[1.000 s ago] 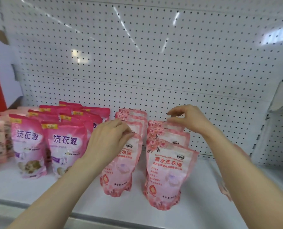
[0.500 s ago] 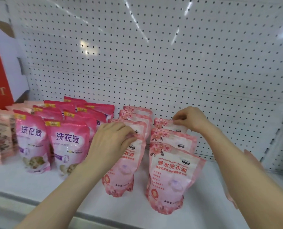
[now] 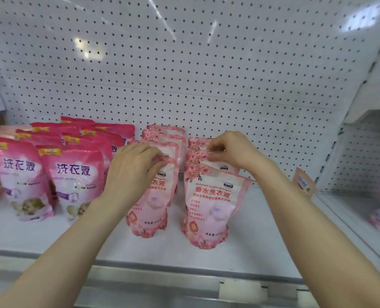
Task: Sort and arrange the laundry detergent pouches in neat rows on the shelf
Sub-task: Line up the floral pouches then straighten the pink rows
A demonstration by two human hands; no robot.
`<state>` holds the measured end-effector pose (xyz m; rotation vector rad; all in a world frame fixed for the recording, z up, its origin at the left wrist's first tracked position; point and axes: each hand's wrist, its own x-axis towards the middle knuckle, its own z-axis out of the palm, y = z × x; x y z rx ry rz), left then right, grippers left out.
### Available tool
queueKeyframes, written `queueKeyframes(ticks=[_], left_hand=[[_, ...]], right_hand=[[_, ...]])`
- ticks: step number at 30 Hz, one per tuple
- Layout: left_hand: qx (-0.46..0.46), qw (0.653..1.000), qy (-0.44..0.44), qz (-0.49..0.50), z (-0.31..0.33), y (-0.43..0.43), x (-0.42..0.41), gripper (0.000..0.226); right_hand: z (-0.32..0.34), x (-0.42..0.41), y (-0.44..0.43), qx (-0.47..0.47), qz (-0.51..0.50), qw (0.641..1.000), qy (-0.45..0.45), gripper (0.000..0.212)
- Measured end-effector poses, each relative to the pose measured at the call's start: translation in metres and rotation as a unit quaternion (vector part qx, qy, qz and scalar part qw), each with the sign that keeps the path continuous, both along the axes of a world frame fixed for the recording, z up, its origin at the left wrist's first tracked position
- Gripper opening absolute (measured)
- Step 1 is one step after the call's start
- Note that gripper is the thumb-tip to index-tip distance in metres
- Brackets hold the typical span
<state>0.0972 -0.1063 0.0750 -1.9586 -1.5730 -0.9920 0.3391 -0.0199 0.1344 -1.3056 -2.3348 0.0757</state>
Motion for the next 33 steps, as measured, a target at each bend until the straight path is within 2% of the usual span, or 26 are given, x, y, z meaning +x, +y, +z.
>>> queueKeyframes(ticks=[4,8,13,18,21,25,29,33], left_hand=[[0.048,0.998,-0.026,-0.01,-0.009,-0.009,0.006,0.023],[0.113,0.989,-0.063,-0.071,-0.025,-0.026,0.034,0.024],[0.108,0.973,-0.109,-0.174,-0.053,-0.056,0.114,0.021],[0.025,0.954,-0.122,-0.272,-0.086,-0.059,0.199,0.023],[-0.026,0.951,-0.104,-0.29,-0.098,-0.049,0.253,0.024],[-0.087,0.942,-0.107,-0.307,-0.1,-0.029,0.332,0.029],[-0.174,0.916,-0.16,-0.324,-0.097,0.004,0.417,0.038],[-0.25,0.893,-0.203,-0.314,-0.094,0.043,0.494,0.05]], right_hand=[[-0.012,0.023,-0.024,0.066,-0.045,0.99,0.117,0.018],[-0.052,0.061,-0.07,0.184,-0.104,0.943,0.258,0.02],[-0.114,0.134,-0.117,0.178,-0.188,0.9,0.349,0.018],[-0.167,0.22,-0.142,0.185,-0.27,0.867,0.377,0.02],[-0.18,0.278,-0.14,0.184,-0.307,0.84,0.408,0.021],[-0.177,0.375,-0.119,0.196,-0.349,0.814,0.422,0.033],[-0.157,0.484,-0.076,0.142,-0.395,0.814,0.402,0.05],[-0.142,0.55,-0.034,0.037,-0.386,0.845,0.368,0.066]])
